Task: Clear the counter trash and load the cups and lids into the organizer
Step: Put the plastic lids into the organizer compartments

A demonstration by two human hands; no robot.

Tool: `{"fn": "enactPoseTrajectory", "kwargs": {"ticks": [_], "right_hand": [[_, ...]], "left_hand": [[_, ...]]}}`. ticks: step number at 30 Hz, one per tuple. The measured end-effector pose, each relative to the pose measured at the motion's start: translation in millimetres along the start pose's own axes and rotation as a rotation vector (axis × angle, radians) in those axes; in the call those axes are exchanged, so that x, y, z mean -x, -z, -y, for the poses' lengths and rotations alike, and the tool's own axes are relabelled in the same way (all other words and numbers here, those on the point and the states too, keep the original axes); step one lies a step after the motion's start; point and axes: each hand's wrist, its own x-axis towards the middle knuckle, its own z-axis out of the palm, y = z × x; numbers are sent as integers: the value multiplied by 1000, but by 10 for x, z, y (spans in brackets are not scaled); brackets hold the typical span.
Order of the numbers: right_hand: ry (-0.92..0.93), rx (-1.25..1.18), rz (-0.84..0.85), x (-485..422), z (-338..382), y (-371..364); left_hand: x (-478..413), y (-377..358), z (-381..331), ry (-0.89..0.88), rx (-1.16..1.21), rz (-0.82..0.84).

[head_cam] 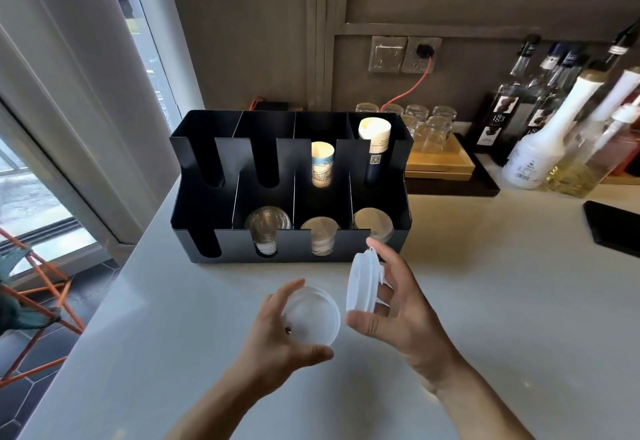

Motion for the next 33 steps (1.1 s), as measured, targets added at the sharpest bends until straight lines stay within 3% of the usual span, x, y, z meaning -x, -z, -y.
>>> {"fn": "enactPoseTrajectory", "kwargs": {"ticks": [5, 9, 12, 20, 28, 33], "right_hand": [[52, 152, 61, -76, 31, -25], [77, 538, 151, -161, 63, 1], [79, 677, 189, -191, 35, -12], [145, 738, 199, -210, 27, -41], [154, 714, 163, -209, -47, -127], [-41, 315, 21, -166, -156, -76]], "left_hand": [[-51, -14, -86, -2, 10, 58], [-104, 26, -220, -4, 121, 94], [-123, 35, -228, 19, 284, 168], [-115, 40, -144, 94, 752, 410], [-216, -125, -227, 88, 685, 78], [-293, -119, -273, 151, 788, 46]]}}
